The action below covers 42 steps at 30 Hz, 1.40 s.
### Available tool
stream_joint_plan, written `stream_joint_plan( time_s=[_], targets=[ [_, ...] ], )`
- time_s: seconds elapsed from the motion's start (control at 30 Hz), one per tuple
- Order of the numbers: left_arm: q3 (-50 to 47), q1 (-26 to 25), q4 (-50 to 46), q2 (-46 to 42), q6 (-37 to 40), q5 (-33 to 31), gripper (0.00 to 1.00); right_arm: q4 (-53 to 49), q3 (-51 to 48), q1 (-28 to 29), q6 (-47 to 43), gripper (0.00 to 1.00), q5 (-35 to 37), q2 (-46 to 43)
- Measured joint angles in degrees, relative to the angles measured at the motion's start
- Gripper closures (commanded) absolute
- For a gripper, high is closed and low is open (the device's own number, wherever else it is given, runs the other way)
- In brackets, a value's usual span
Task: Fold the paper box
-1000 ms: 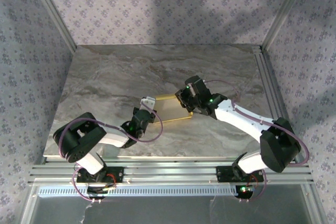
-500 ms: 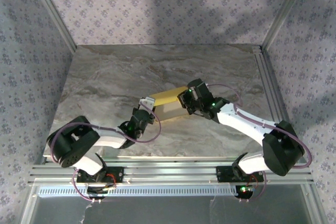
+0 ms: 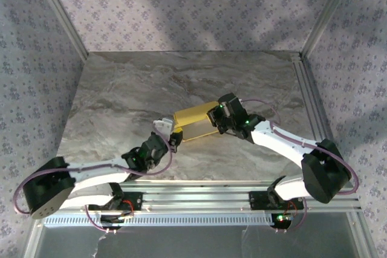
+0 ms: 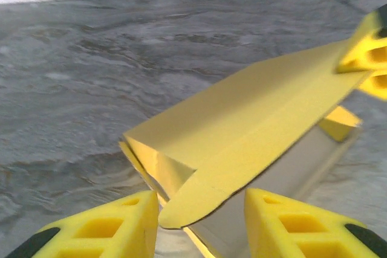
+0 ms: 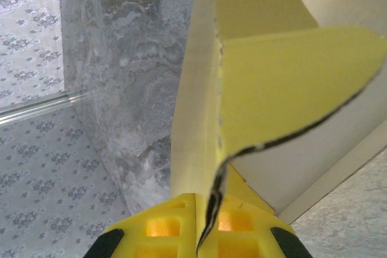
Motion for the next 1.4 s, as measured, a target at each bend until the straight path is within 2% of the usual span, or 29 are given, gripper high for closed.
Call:
stream_joint_plan(
  time_s=[0.2,0.33,0.53,0.6,0.8,1.0,1.4],
  targets=[
    [0.04,-2.1,-11.8,-16.24,-8.41,2.67,0.6,1.42,-1.55,-0.39,0.0,1.0,-0.42,0.0],
    [1.57,0.72,-20.02,-21.14,-12.94,6.62,0.6,2.29,-2.93,-0.39,0.0,1.0,-0.44,-0.35],
    [4.0,12.9,-24.0,-17.14,-21.07,21.16,0.6,2.58,-3.37,-0.44,0.0,1.0,-0.46,-0.98],
    [4.33,14.03,-23.82,-14.27,-24.37,24.79,0.57,2.67,-3.37,-0.44,0.0,1.0,-0.46,-1.03],
    [8.37,14.21,-22.27,-5.05,-34.1,31.47,0.57,2.69,-3.37,-0.63,-0.02,1.0,-0.66,-1.03],
    [8.94,15.45,-22.12,-3.91,-38.95,32.63,0.57,2.69,-3.37,-0.7,-0.02,1.0,-0.7,-1.03],
    [11.67,18.95,-22.03,0.07,-40.33,35.32,0.57,2.69,-3.37,-0.7,-0.02,1.0,-0.72,-1.03]
  ],
)
